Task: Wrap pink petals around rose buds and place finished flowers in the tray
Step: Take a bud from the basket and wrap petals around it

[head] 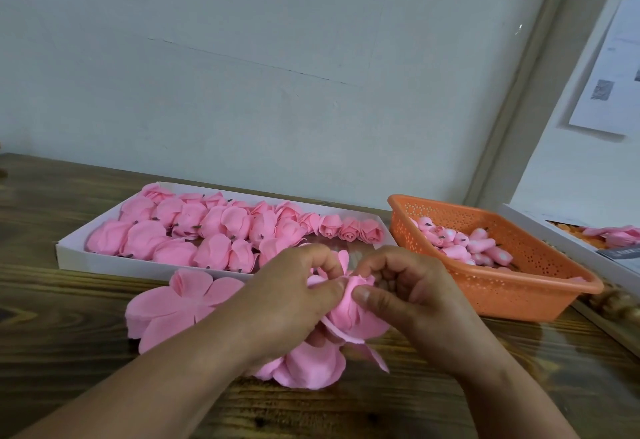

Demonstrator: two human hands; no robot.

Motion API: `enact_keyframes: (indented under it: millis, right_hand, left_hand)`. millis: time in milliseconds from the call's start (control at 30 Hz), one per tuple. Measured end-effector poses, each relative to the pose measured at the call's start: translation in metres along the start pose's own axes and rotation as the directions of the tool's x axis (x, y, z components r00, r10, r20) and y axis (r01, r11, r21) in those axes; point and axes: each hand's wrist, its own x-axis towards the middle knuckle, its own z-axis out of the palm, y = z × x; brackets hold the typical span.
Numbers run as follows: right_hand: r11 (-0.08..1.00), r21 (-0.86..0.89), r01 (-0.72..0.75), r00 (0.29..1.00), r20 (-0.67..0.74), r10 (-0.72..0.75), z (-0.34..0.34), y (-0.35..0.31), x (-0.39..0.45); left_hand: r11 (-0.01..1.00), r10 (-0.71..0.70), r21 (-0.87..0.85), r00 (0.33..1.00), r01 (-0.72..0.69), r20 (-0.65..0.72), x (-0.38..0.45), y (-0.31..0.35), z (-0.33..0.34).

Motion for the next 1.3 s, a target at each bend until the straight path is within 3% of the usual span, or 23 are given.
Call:
enact_keyframes:
  millis: [100,200,367,533,667,767,933,1067,1300]
  right_hand:
    - [1.0,0.022,-0.016,0.999,-0.034,0.017,-0.003,0.0,0.0]
    - [0.994,0.104,-0.021,0.986,-0.164,0.038,-0.008,0.001,0.001]
    - [0.999,0.034,0.01,0.974,-0.227,-0.002,-0.002,0.001,0.003]
    - [0.999,-0.051,0.003,0.985,-0.17,-0.011,0.003,-0.003,0.003]
    - [0.99,-0.121,0.072,0.994,-0.078,-0.082,0.004,-0.008,0.0]
    - [0.987,-0.134,0.092,0.99,-0.096,-0.105,0.004,-0.009,0.0]
    - [0.992,-0.104,0.073,0.984,-0.153,-0.089,0.006,-0.007,0.001]
    - [0.985,-0.129,0.113,0.99,-0.066,-0.122,0.005,-0.01,0.0]
    - [0.973,-0.215,0.086,0.996,0.022,-0.084,0.002,-0.008,-0.002]
  left_hand:
    - [0.973,-0.059,-0.22,0.996,0.071,0.062,0.0,0.003,-0.002]
    - [0.876,-0.119,-0.453,0.984,0.168,0.133,0.003,0.002,-0.006]
    - [0.8,-0.251,-0.561,0.968,0.214,0.012,0.005,0.0,0.001]
    - [0.885,-0.236,-0.443,0.957,0.14,-0.169,0.007,0.001,0.004]
    - [0.921,-0.234,-0.363,0.944,0.139,-0.234,0.008,0.001,0.002]
    - [0.933,-0.227,-0.335,0.936,0.13,-0.268,0.009,-0.001,0.002]
    - [0.946,-0.176,-0.306,0.96,0.105,-0.217,0.008,-0.002,0.004]
    - [0.955,-0.175,-0.279,0.948,0.097,-0.267,0.01,-0.006,0.003]
    - [0.998,-0.017,0.048,0.976,0.029,-0.217,0.007,-0.009,0.002]
